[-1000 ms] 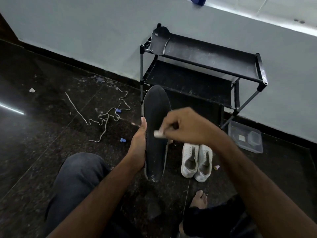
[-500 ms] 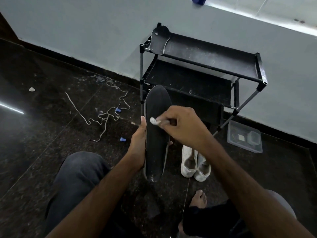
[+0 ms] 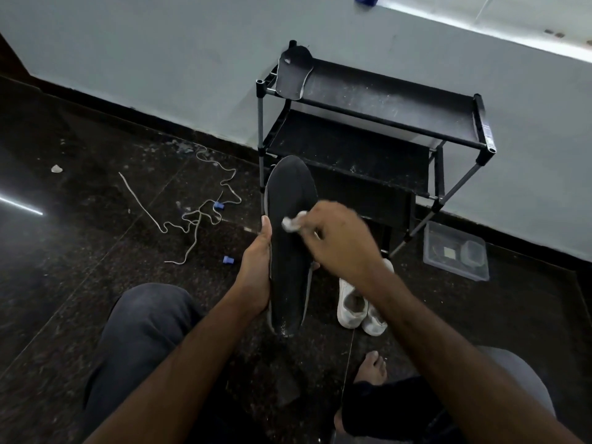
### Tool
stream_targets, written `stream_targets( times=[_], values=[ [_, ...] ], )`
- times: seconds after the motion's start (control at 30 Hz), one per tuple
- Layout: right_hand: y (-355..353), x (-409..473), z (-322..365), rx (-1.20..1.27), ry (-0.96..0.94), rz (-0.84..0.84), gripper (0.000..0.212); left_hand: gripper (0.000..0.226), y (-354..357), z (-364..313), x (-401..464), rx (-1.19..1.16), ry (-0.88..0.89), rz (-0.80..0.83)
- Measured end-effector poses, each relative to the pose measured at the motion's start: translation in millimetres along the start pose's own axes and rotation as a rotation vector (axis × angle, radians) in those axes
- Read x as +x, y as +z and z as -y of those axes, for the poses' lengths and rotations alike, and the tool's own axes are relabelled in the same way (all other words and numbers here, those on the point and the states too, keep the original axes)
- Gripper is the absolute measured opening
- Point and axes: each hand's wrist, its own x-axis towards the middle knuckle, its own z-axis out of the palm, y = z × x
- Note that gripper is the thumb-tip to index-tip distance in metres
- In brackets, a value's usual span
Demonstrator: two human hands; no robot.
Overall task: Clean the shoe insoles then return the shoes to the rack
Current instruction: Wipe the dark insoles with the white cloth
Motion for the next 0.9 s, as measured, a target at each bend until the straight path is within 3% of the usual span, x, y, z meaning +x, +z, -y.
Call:
stream_targets(
  times=[0.13, 0.17, 0.2, 0.27, 0.37, 0.43, 0.53, 0.57, 0.6, 0.67, 0.73, 0.77, 0.9],
  values=[
    [-8, -20, 16, 0.138, -0.169, 0.637, 0.017, 0.074, -8, 0, 4, -0.077, -0.044, -0.008],
    [-18, -20, 18, 0.204, -0.195, 0.721, 0.015, 0.075, -8, 0, 5, -0.083, -0.045, 0.008],
    [-27, -17, 16, 0.257, -0.186, 0.697, 0.014, 0.074, -6, 0, 5, -0.082, -0.039, 0.024],
    [-38, -4, 9, 0.266, -0.088, 0.437, 0.013, 0.068, 0, 1, 5, -0.046, -0.011, 0.006],
    [-24, 7, 5, -0.146, -0.03, 0.03, 0.021, 0.066, 3, 2, 2, -0.008, 0.012, 0.0],
    [-4, -2, 10, -0.261, -0.088, 0.14, 0.025, 0.067, 0, 2, 3, -0.021, 0.002, -0.001],
    [-3, -21, 18, 0.007, -0.211, 0.626, 0.021, 0.074, -6, 3, 7, -0.065, -0.044, 0.004],
    [-11, -21, 19, 0.121, -0.229, 0.718, 0.018, 0.075, -7, 2, 7, -0.08, -0.049, 0.023],
    [-19, -18, 18, 0.224, -0.213, 0.711, 0.016, 0.075, -5, -1, 7, -0.088, -0.041, 0.031],
    [-28, -7, 11, 0.307, -0.101, 0.439, 0.015, 0.069, 0, -5, 5, -0.062, -0.02, -0.006],
    [-21, 4, 6, 0.142, -0.019, 0.115, 0.017, 0.064, -1, -5, 4, -0.033, 0.003, 0.003],
    [-15, 6, 3, 0.02, 0.011, 0.032, 0.019, 0.063, 1, -4, 2, -0.043, -0.002, 0.02],
    [1, 10, -5, -0.152, 0.003, -0.003, 0.023, 0.062, 3, -1, -1, -0.177, -0.051, 0.122]
  ],
)
